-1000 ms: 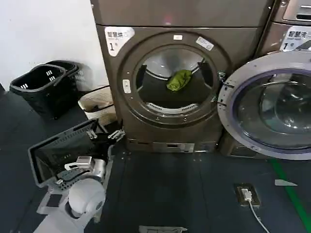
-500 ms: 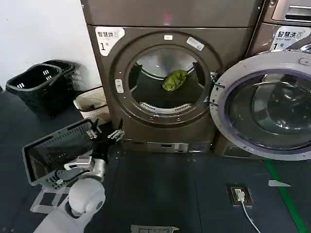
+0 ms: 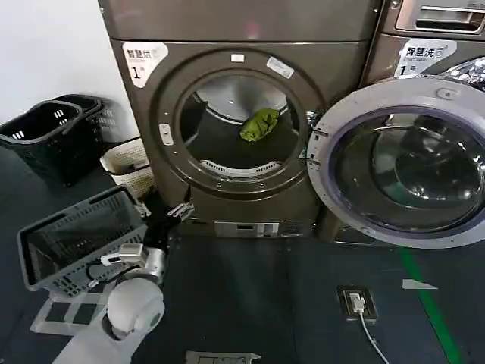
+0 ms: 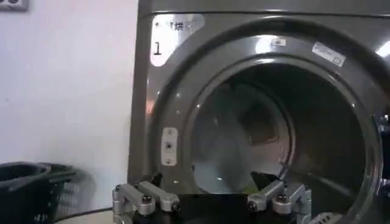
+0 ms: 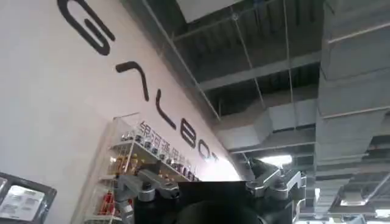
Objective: Grasp the clothes from the dryer.
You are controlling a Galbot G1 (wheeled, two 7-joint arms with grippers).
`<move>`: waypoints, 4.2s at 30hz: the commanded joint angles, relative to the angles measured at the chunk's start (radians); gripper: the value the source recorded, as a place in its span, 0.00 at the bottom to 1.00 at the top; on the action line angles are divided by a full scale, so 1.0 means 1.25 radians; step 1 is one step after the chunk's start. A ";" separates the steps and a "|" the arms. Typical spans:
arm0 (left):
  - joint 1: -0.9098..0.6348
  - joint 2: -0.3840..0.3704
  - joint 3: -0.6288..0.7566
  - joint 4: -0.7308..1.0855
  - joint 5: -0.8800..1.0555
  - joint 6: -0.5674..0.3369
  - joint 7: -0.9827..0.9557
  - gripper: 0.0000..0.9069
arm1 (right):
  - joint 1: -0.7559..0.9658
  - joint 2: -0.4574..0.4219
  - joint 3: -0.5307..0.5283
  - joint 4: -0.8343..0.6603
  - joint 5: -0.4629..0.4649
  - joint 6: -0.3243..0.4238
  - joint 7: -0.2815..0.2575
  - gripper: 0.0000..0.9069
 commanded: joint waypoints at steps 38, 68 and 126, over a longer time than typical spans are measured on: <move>-0.003 -0.005 0.002 0.002 0.002 0.002 -0.001 1.00 | -0.005 0.002 0.003 0.008 0.005 0.036 -0.022 1.00; -0.026 -0.007 0.004 0.016 -0.002 0.006 -0.001 1.00 | -0.007 -0.003 0.003 0.009 0.022 0.046 -0.024 1.00; -0.036 -0.015 0.009 0.028 0.000 0.006 0.000 1.00 | -0.006 -0.007 0.009 0.001 0.043 0.054 -0.036 1.00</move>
